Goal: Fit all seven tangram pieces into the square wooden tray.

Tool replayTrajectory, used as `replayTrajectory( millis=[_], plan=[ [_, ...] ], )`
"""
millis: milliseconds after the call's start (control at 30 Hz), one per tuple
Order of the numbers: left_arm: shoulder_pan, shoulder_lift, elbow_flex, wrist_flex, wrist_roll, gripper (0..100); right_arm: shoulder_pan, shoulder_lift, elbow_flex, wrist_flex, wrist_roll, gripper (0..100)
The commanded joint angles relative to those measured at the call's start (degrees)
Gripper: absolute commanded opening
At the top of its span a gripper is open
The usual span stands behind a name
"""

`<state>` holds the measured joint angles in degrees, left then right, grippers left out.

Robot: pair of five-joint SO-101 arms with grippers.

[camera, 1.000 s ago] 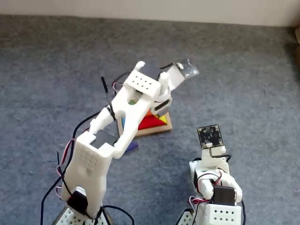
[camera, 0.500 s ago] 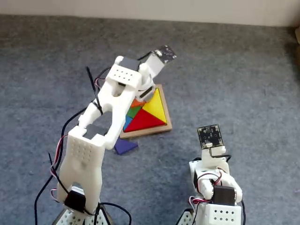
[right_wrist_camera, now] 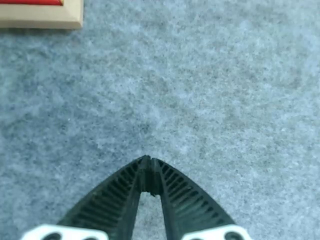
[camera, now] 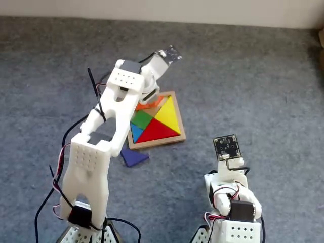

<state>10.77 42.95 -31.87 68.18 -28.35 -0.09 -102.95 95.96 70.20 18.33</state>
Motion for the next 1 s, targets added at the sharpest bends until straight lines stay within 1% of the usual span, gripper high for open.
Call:
replayTrajectory(
  millis=[0,67,300,367,533,700,867,967],
  plan=[
    [0.04,-0.75,-2.24,2.46,-0.62,19,0.66,-0.75,3.82,0.13,0.7,0.6],
    [0.48,-1.27,-4.35,4.31,-0.62,19,0.66,-0.75,3.82,0.13,0.7,0.6],
    [2.24,-4.09,-11.03,14.59,-0.53,19,0.66,-0.75,3.82,0.13,0.7,0.6],
    [2.33,-4.62,-11.91,15.91,-0.53,19,0.66,-0.75,3.82,0.13,0.7,0.6],
    [0.57,-4.35,-11.82,15.91,-0.62,19,0.66,-0.75,3.82,0.22,0.7,0.6],
    [-0.84,-1.19,-9.71,10.64,-0.62,19,0.66,-0.75,3.82,0.22,0.7,0.6],
    [-0.22,5.23,-9.89,7.3,-0.62,19,0.66,-0.75,3.82,0.22,0.7,0.6],
    [1.71,6.64,-9.89,6.86,-0.62,19,0.66,-0.75,3.82,0.22,0.7,0.6]
  ],
)
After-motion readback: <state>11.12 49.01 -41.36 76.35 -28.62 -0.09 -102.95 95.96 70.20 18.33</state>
